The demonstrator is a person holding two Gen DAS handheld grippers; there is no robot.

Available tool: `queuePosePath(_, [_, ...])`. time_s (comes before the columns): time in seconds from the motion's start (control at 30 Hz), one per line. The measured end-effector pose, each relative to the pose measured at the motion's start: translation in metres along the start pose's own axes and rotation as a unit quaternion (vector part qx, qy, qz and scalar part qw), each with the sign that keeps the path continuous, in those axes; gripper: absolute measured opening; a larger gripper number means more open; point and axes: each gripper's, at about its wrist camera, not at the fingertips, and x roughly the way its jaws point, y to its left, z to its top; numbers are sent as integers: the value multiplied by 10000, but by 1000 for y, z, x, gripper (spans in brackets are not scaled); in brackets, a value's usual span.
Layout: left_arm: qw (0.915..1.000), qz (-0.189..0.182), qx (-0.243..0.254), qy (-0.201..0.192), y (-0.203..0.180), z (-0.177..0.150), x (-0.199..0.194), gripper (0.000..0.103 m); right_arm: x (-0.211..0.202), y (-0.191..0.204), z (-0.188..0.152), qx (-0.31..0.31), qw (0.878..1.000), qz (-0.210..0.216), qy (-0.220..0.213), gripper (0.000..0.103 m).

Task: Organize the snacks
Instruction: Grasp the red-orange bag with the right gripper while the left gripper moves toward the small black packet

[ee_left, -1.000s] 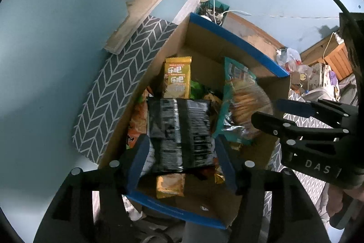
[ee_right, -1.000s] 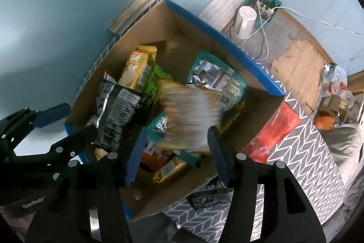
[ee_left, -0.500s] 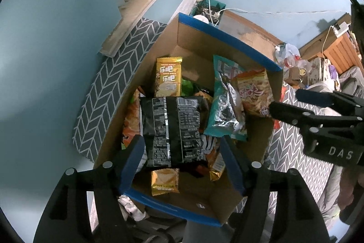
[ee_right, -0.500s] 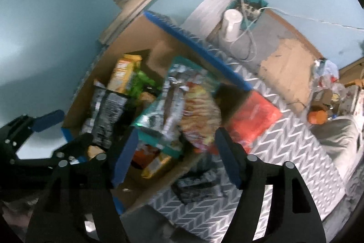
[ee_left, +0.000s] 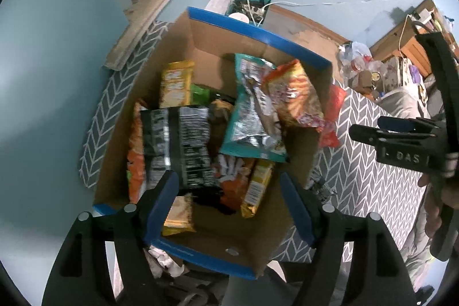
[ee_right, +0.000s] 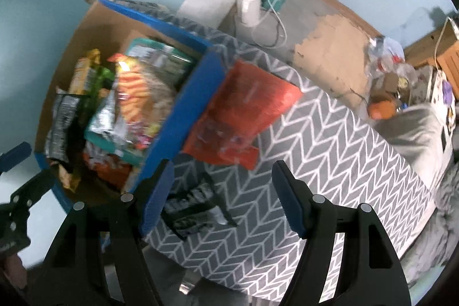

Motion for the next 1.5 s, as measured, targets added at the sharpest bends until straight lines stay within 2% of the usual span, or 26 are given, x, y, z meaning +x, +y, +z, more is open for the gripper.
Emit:
queuePosePath(0.33, [10000, -2, -36, 24, -19, 3, 14, 76, 42, -34, 11, 751, 9969, 171, 144, 72])
queuePosePath(0.77, [9999, 103, -21, -13, -23, 16, 30, 76, 82, -29, 35, 1056, 9941, -200, 147, 72])
queuePosePath(1.03, [10000, 2, -42, 85, -20, 23, 35, 76, 105, -33, 44, 1170, 9915, -482, 294, 72])
queuePosePath(1.3, [9998, -132, -2, 131, -26, 19, 30, 76, 113, -35, 35, 1216, 9894, -660, 437, 72])
queuePosePath(1.5, [9993, -259, 241, 96, -45, 9, 18, 76, 109, -53, 13, 1200, 9888, -711, 538, 72])
